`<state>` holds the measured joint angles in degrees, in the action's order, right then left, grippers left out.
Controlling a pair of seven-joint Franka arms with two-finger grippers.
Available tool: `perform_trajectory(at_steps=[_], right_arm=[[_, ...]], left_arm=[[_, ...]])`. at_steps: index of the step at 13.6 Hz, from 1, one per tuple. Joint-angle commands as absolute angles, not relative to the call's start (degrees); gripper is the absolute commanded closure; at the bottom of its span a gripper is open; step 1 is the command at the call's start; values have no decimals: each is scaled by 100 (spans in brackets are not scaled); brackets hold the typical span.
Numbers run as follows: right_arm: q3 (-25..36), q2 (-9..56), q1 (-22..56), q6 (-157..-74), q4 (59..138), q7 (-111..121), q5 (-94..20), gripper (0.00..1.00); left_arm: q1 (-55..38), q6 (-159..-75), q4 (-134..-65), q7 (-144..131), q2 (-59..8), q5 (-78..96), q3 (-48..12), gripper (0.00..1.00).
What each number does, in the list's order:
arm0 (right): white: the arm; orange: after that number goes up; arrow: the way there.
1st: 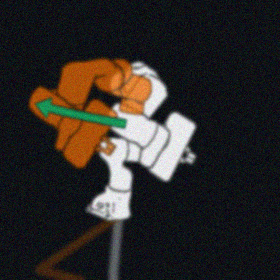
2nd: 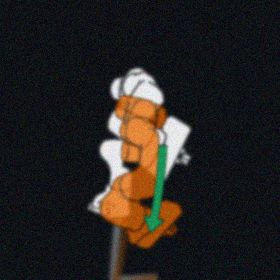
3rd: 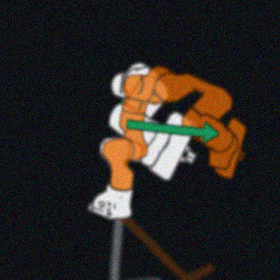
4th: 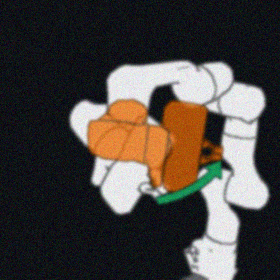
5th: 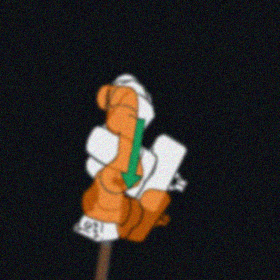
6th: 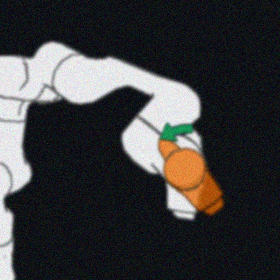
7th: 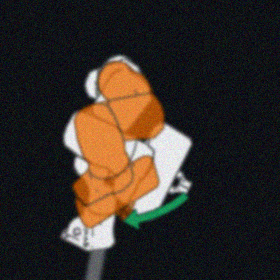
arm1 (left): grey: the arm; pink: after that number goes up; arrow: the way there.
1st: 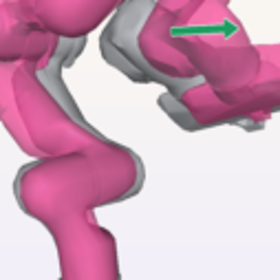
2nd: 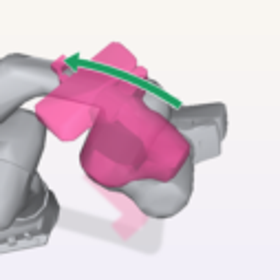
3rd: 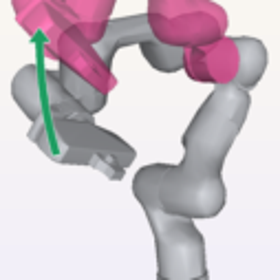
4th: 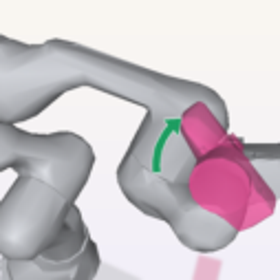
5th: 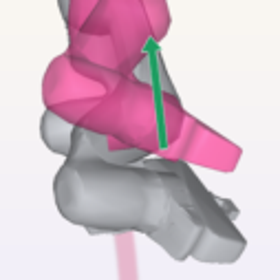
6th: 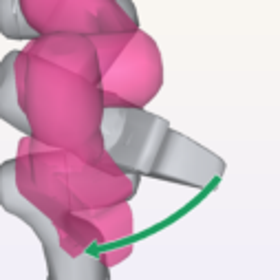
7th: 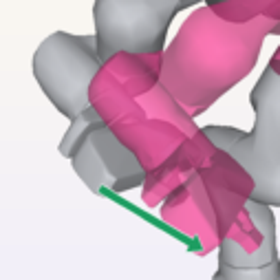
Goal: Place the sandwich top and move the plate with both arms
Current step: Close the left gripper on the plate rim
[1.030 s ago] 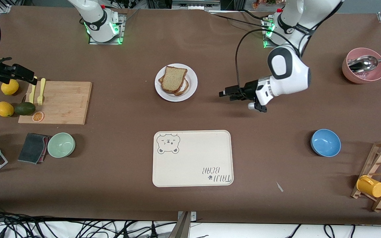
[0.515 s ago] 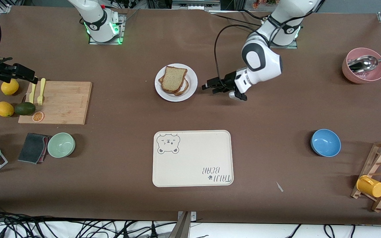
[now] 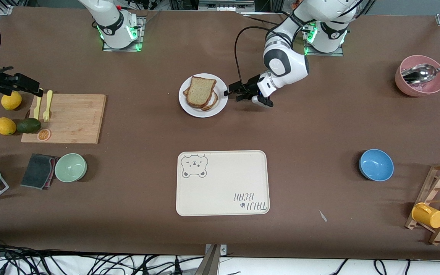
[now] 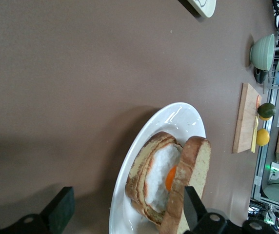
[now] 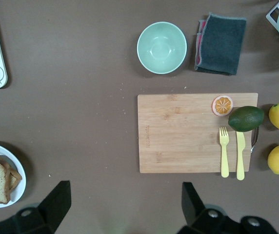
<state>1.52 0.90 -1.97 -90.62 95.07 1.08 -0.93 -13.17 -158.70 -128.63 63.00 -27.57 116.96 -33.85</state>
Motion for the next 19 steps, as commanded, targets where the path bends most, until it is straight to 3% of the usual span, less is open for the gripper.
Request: perform_trajectory(at_steps=[1,4,8,14,19], right_arm=[[132,70,-255,-8991,9492,132,-185,0],[132,70,-255,-8991,9492,132,-185,0],[132,70,-255,-8982,9492,141,-185,0],[132,70,-255,-8965,9483,132,-185,0],[132,70,-255,-8956,9483,132,-176,0]], left_arm=[[-1485,-16145,-12507,6601,-3023,12075,-3375,6],[-1538,-16154,-12455,6601,-3084,12137,-3375,20],[-1696,-16216,-12384,6601,-3208,12243,-3349,32],[-1811,-16400,-12287,6601,-3384,12243,-3340,72],[-1793,-16400,-12287,6609,-3384,12243,-3331,88]])
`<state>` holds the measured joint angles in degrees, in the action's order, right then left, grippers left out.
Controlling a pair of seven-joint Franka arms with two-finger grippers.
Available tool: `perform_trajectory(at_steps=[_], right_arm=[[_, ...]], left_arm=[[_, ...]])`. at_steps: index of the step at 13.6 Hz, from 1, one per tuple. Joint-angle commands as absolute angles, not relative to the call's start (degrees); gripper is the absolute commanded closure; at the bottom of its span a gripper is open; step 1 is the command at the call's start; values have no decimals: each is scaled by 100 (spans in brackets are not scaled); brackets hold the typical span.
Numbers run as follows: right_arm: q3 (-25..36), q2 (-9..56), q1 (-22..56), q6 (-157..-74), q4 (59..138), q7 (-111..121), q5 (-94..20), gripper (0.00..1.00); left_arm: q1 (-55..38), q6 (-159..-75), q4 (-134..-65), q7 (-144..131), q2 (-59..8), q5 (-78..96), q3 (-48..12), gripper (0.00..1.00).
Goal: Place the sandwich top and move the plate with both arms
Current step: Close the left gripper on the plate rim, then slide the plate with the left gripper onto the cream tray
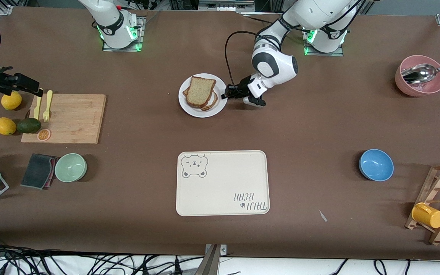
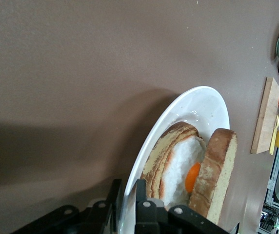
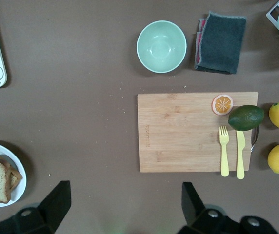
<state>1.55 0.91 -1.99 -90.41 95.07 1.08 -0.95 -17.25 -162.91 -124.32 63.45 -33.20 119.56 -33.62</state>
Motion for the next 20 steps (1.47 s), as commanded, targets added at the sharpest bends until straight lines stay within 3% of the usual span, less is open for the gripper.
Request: perform_trajectory(at_steps=[1,4,16,20], right_arm=[[132,70,-255,-8965,9483,141,-176,0],[141,70,-255,-8965,9483,132,-185,0],[184,70,-264,-8956,9492,149,-185,0],[211,70,-246,-8947,9483,141,-185,0]], left_arm=[[-1793,-16400,-12287,6609,-3384,12243,-3331,91],[-1749,-16400,-12287,6609,-3366,12252,-3331,100],[-1204,-16313,-12296,8086,-3103,13271,-3463,100],[-565,-16269,-12287,8077,-3032,13271,-3936,100]])
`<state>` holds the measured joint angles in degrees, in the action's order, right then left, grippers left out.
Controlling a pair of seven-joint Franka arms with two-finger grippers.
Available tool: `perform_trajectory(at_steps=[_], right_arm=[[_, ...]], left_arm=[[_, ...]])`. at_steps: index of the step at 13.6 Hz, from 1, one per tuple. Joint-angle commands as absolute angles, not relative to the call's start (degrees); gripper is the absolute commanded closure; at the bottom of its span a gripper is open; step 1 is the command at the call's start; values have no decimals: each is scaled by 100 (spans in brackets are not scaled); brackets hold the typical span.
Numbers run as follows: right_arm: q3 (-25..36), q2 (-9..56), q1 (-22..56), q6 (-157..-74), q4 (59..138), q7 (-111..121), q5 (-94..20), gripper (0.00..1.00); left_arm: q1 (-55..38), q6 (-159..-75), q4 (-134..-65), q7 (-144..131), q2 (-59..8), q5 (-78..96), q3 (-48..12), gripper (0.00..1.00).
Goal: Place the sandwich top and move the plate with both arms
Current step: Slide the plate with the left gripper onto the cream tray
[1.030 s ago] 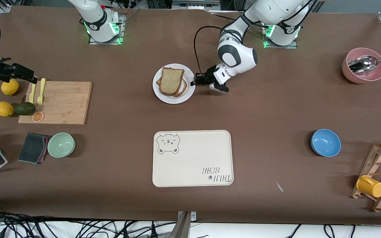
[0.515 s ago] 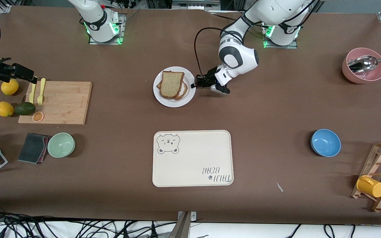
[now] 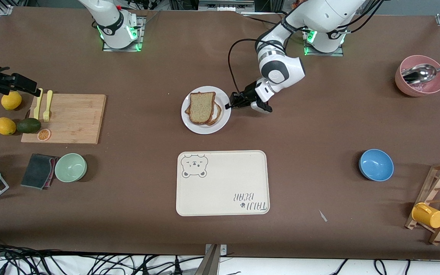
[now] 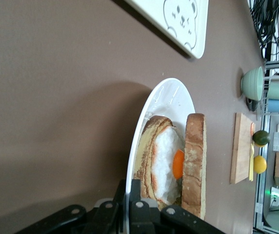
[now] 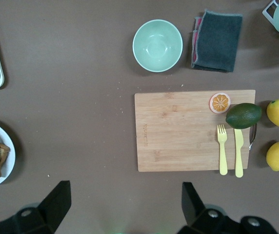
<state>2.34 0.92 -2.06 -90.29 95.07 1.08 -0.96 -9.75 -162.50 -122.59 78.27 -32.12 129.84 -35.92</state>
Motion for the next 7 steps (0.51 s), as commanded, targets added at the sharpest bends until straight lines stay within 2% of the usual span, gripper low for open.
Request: perform_trajectory(at_steps=[1,7], right_arm=[[202,70,-237,-8939,9483,141,-185,0],[220,97,-255,-8921,9483,185,-193,0]], left_arm=[[-371,-16269,-12278,8077,-3032,13271,-4051,100],[88,-16269,-11665,8051,-3172,13254,-4140,100]])
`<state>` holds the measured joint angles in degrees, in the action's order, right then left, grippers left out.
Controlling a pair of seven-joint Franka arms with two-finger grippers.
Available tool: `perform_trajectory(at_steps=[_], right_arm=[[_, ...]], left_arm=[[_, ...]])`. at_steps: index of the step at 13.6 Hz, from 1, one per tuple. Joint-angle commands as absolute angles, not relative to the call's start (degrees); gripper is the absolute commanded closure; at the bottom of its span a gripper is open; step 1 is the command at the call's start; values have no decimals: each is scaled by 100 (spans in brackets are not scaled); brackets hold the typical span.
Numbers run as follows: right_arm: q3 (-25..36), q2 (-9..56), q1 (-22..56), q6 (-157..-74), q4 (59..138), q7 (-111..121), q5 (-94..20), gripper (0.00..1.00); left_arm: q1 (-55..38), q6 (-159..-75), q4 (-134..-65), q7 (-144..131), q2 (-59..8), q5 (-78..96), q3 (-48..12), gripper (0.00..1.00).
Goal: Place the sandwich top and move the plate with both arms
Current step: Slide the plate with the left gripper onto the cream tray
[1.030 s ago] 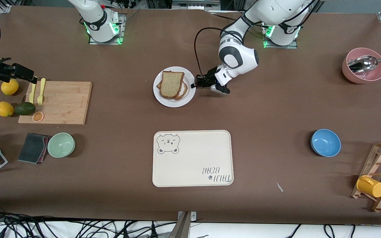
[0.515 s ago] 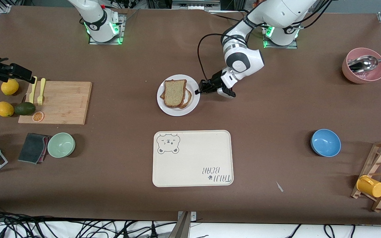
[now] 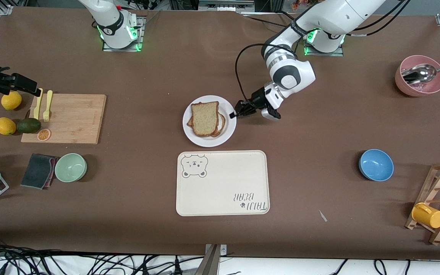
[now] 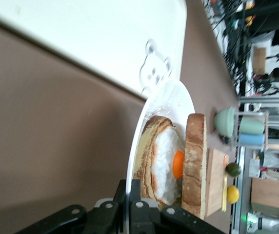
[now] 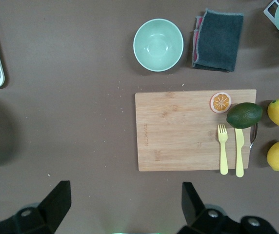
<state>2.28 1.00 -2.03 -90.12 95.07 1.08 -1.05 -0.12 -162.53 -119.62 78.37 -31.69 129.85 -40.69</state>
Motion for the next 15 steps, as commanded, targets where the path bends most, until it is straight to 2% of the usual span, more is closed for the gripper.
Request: perform_trajectory(at_steps=[1,7,10,12,15], right_arm=[[220,105,-255,-8930,9475,176,-193,0],[220,105,-255,-8930,9475,158,-193,0],[220,97,-255,-8921,9483,158,-193,0],[220,97,-255,-8930,9475,158,-193,0],[220,105,-255,-8930,9475,149,-193,0]], left_arm=[[88,-16269,-11480,8051,-3277,13228,-4105,100],[-52,-16295,-10162,8095,-4156,12990,-3482,100],[-517,-16304,-9608,8095,-4473,12990,-2894,100],[-781,-16304,-9335,8086,-4675,12999,-2567,100],[-817,-16304,-9264,8112,-4877,12981,-2558,100]])
